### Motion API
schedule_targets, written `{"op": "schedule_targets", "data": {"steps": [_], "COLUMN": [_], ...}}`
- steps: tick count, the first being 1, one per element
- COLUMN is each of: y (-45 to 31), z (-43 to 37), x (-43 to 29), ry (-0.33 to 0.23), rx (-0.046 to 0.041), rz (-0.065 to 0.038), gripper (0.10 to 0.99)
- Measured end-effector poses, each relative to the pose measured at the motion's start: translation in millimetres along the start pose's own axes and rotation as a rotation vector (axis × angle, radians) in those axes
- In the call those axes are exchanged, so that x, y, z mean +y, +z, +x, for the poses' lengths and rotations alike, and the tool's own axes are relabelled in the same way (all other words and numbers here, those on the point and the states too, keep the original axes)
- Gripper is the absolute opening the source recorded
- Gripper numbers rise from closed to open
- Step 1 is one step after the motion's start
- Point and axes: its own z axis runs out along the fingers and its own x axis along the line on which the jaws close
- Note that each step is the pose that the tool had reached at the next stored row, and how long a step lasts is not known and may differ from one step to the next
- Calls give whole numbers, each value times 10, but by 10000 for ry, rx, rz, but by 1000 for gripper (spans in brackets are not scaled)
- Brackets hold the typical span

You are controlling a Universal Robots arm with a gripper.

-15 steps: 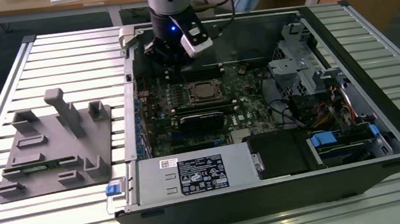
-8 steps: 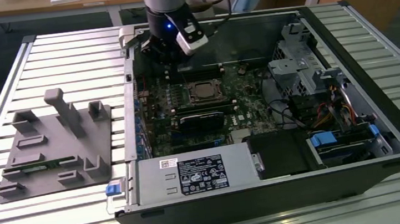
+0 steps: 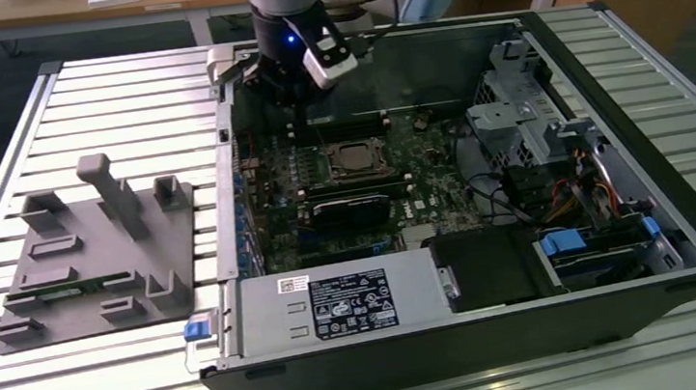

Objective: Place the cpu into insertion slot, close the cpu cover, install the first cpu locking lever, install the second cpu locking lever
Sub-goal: 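Install the first cpu locking lever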

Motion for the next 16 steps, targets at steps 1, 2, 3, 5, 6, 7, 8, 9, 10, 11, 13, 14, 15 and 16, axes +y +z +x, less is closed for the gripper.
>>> {"op": "schedule_targets", "data": {"steps": [1, 2, 3, 5, 6, 7, 8, 9, 10, 11, 13, 14, 15, 16], "y": [0, 1, 1, 1, 1, 1, 1, 1, 1, 1, 2, 2, 3, 3], "z": [0, -1, -5, -32, -50, -69, -91, -119, -156, -194, -272, -317, -363, -407], "x": [7, 12, 16, 21, 22, 23, 24, 25, 27, 29, 32, 33, 35, 37], "ry": [-2, -5, -8, -9, -8, -9, -9, -10, -9, -8, -10, -8, -10, -10], "rx": [0, 0, 0, 1, 1, 0, 1, 1, 1, 1, 1, 1, 3, 5], "rz": [0, 0, 0, 0, 0, 0, 0, 0, 1, 0, 0, 0, 0, 0], "gripper": [106, 106, 106, 106, 106, 106, 106, 106, 106, 106, 106, 106, 106, 106]}}
